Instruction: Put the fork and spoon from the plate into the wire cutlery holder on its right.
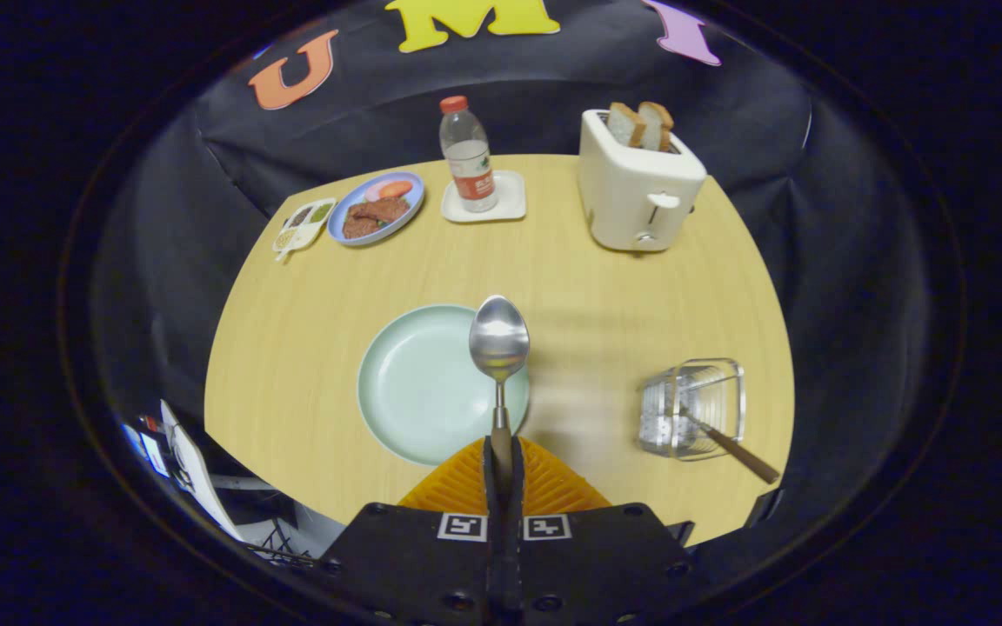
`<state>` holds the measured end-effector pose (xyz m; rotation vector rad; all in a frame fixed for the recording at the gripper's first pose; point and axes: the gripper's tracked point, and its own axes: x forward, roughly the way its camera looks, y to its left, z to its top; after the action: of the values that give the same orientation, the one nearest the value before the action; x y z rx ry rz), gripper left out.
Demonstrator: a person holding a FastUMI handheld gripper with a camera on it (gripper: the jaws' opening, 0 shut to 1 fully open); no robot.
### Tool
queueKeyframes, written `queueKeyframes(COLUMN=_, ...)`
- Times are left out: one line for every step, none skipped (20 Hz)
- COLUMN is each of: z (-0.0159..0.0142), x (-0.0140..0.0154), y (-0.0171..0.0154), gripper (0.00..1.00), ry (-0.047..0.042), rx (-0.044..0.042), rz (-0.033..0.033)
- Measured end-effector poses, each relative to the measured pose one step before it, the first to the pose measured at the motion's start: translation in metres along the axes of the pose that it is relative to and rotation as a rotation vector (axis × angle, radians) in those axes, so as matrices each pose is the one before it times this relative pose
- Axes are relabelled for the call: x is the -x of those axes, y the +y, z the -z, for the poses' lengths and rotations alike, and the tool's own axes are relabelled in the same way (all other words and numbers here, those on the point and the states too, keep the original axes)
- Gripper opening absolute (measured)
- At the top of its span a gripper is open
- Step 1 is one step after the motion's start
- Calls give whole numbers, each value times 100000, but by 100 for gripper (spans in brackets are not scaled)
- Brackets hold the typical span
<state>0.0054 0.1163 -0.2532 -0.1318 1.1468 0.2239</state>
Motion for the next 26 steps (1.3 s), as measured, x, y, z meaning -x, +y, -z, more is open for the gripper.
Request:
queueKeyframes(z=-329, x=1082, y=-1758, gripper=1, ry=-503, rx=-65, rz=1914)
queueKeyframes(z=15, x=1049, y=-1574, gripper=1, ry=-16, rx=-504, rz=931)
queueKeyframes(z=141, x=877, y=-1477, gripper=0, ry=1053, rx=-1402, rz=-91)
queueKeyframes(z=290, x=565, y=-1393, gripper=0, ry=1406, rx=-2272, rz=-412)
queueKeyframes(z=328, x=292, y=-1625, gripper=0, ry=1667, rx=-1410, rz=345)
queueKeyframes(z=365, x=182, y=-1772, gripper=1, ry=1401, rx=-476, rz=870)
queueKeyframes(z=314, x=6, y=-1494, gripper=0, ry=1479, rx=-744, rz=816)
queueKeyframes(z=451, x=-129, y=-1110, gripper=0, ry=2108, rx=-925, rz=-262)
queueKeyframes(z=437, x=-270, y=-720, gripper=1, ry=2440, rx=-1084, rz=-1006)
queueKeyframes(z=395, x=-488, y=-753, gripper=1, ry=2407, rx=-1023, rz=-481)
queueKeyframes(z=270, x=-541, y=-605, gripper=0, ry=2380, rx=-507, rz=-5)
queueKeyframes(z=275, x=-503, y=-378, gripper=1, ry=2069, rx=-336, rz=-412)
queueKeyframes(z=257, x=-443, y=-178, gripper=1, ry=1948, rx=-601, rz=-930)
queueKeyframes(z=241, x=-428, y=-134, gripper=1, ry=1844, rx=-989, rz=-1137)
queueKeyframes(z=112, x=-296, y=-78, gripper=1, ry=1570, rx=-1048, rz=-990)
queueKeyframes(z=-85, x=-498, y=-184, gripper=1, ry=1156, rx=-623, rz=-455)
queueKeyframes(z=-122, x=-299, y=-185, gripper=1, ry=708, rx=-419, rz=-99)
queueKeyframes(z=3, x=-261, y=-199, gripper=1, ry=353, rx=-754, rz=-164)
queueKeyframes(z=-115, x=-251, y=-125, gripper=1, ry=522, rx=-1001, rz=-171)
queueKeyframes(z=-55, x=-223, y=-233, gripper=1, ry=722, rx=-1069, rz=-171)
queueKeyframes(z=77, x=-184, y=-188, gripper=2, ry=526, rx=-739, rz=-81)
queueKeyframes(z=-33, x=-256, y=73, gripper=1, ry=497, rx=-667, rz=-582)
queueKeyframes(z=-128, x=-134, y=-33, gripper=2, ry=125, rx=-913, rz=-218)
queueKeyframes(z=-90, x=-402, y=140, gripper=5, ry=-146, rx=-1169, rz=-918)
queueKeyframes(z=-203, x=80, y=78, gripper=8, ry=-301, rx=-916, rz=13)
queueKeyframes(z=-102, x=-195, y=-14, gripper=10, ry=-359, rx=-685, rz=168)
